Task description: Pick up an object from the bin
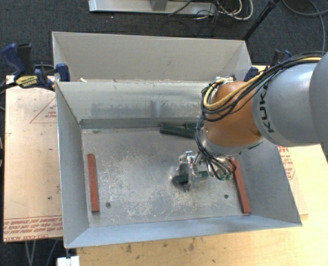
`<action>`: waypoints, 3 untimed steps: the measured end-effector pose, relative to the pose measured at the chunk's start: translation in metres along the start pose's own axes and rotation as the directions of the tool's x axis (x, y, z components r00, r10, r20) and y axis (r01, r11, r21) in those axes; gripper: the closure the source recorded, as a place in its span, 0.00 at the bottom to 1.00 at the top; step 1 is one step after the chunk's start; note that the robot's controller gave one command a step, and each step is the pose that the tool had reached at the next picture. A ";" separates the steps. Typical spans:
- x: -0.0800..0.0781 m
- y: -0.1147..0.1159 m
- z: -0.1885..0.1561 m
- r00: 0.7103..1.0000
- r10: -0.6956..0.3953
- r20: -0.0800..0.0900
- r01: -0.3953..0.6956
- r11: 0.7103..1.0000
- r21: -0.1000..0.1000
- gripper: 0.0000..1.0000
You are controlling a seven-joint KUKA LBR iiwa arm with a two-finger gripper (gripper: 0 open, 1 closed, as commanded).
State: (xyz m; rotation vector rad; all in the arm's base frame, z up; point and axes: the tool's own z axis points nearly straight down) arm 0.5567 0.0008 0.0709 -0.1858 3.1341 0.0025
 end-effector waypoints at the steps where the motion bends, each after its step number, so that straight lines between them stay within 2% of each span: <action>1: -0.007 0.013 -0.113 0.998 -0.062 0.001 0.062 0.998 0.001 1.00; 2: -0.007 0.013 -0.113 0.998 -0.062 0.001 0.062 0.998 0.000 1.00; 3: -0.005 0.000 -0.164 0.998 -0.063 -0.002 0.063 0.998 0.000 1.00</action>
Offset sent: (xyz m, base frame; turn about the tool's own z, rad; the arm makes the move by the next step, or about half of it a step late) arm 0.0000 0.0000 0.0000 0.0000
